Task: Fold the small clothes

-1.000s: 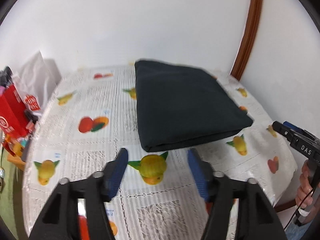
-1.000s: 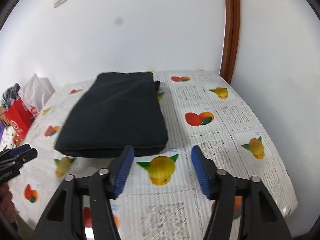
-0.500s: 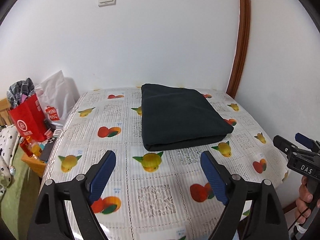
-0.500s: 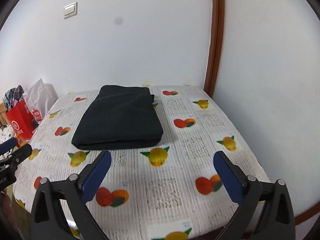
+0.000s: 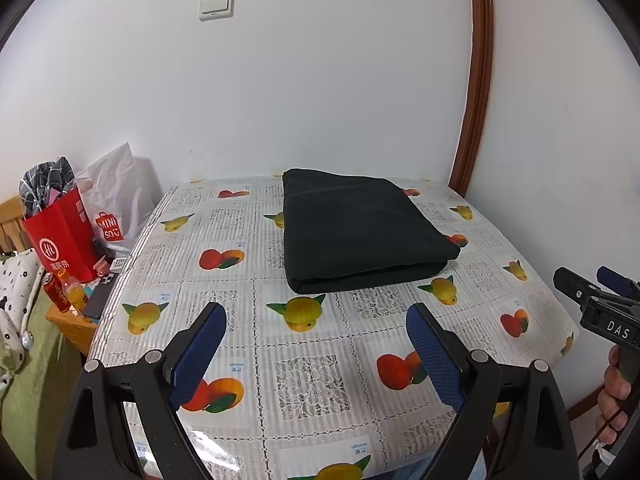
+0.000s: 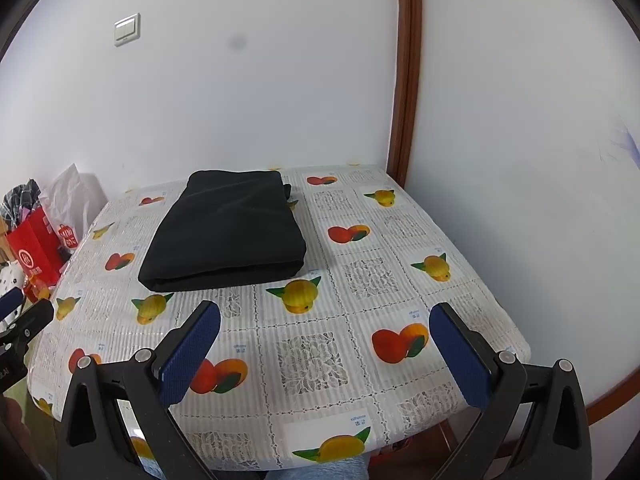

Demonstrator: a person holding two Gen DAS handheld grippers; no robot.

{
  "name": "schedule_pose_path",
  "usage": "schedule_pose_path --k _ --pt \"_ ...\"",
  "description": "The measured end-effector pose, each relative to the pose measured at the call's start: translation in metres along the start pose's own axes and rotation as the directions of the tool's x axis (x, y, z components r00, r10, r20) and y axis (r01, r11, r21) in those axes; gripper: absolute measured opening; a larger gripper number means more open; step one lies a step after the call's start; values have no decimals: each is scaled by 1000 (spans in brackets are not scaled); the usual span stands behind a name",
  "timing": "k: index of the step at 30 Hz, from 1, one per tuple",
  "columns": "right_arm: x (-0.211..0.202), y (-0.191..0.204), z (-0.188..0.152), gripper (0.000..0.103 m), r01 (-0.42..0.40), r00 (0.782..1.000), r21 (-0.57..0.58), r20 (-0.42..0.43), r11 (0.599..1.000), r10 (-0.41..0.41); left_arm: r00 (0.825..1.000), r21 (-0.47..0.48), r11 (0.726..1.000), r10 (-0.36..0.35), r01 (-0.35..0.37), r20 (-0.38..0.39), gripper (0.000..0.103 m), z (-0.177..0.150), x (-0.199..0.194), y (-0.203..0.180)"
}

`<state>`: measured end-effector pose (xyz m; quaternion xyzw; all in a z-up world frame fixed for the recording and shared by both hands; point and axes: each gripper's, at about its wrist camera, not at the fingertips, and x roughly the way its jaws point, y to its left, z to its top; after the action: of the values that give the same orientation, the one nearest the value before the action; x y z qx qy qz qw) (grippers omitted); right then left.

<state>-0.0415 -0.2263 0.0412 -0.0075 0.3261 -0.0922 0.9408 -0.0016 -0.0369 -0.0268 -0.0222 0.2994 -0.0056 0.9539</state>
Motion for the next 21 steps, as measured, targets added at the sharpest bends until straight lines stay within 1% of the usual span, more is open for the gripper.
schedule_pose_path --k 9,21 --pt "-7 2 -2 103 3 1000 -4 8 1000 -3 1000 0 1000 -1 1 -3 91 0 -1 -1" --pt "-4 -2 -5 103 12 1000 1 -13 1000 -12 1000 -5 1000 5 -5 -17 91 -3 2 -2"
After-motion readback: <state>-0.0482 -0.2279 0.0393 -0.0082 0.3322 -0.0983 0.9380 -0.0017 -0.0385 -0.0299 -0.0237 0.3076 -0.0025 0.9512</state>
